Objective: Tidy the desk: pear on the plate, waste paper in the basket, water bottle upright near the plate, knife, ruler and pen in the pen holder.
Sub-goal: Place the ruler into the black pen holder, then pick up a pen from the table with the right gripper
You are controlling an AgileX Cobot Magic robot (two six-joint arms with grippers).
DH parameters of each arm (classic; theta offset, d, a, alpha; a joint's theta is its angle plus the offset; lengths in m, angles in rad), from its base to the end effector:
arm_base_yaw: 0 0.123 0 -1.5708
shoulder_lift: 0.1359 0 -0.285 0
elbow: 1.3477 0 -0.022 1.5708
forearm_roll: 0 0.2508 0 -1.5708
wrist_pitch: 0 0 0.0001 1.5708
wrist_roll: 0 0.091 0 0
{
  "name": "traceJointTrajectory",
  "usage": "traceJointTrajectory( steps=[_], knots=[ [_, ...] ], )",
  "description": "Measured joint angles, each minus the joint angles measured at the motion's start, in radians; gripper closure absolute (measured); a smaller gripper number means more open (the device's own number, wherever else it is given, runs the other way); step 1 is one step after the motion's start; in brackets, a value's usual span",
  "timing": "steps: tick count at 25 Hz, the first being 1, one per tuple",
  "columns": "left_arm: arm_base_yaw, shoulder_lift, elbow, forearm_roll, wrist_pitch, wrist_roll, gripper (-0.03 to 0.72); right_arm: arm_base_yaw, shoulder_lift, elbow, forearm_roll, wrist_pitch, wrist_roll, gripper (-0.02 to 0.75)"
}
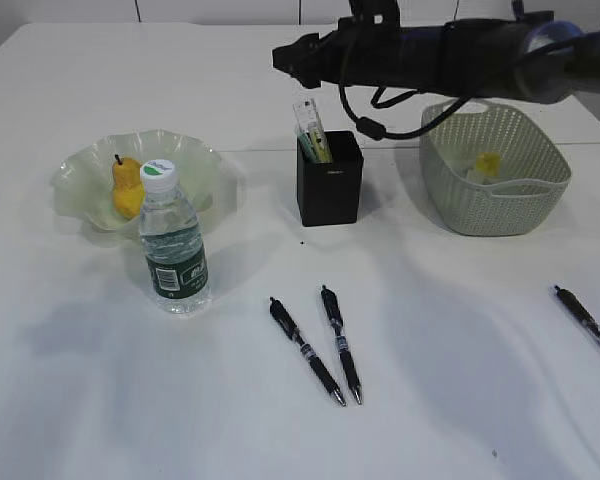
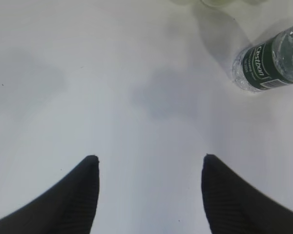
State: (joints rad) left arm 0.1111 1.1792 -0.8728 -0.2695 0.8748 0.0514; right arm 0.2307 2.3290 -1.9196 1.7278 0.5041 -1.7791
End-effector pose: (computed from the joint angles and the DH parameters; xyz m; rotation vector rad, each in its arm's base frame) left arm 0.2204 0.0059 0.2872 -0.2406 2.6252 -0.2764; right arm 0.5204 0.1669 0.2242 -0.5845 1.7202 0.5911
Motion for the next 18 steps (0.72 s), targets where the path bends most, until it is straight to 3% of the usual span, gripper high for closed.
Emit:
traceJointTrajectory(
  steps=[3,12,18],
  knots=[
    [0.000,0.000,0.000,0.000,0.000,0.000,0.222,0.000,-0.046,0.000,-0.144,0.007,0.182,0.309],
    [0.000,0.000,0.000,0.000,0.000,0.000,0.222,0.000,-0.187,0.000,-0.899,0.228,0.917,0.309],
    [0.000,0.000,0.000,0.000,0.000,0.000,0.222,0.000,-0.323,0.000,-1.257,0.404,1.257,0.309]
  ],
)
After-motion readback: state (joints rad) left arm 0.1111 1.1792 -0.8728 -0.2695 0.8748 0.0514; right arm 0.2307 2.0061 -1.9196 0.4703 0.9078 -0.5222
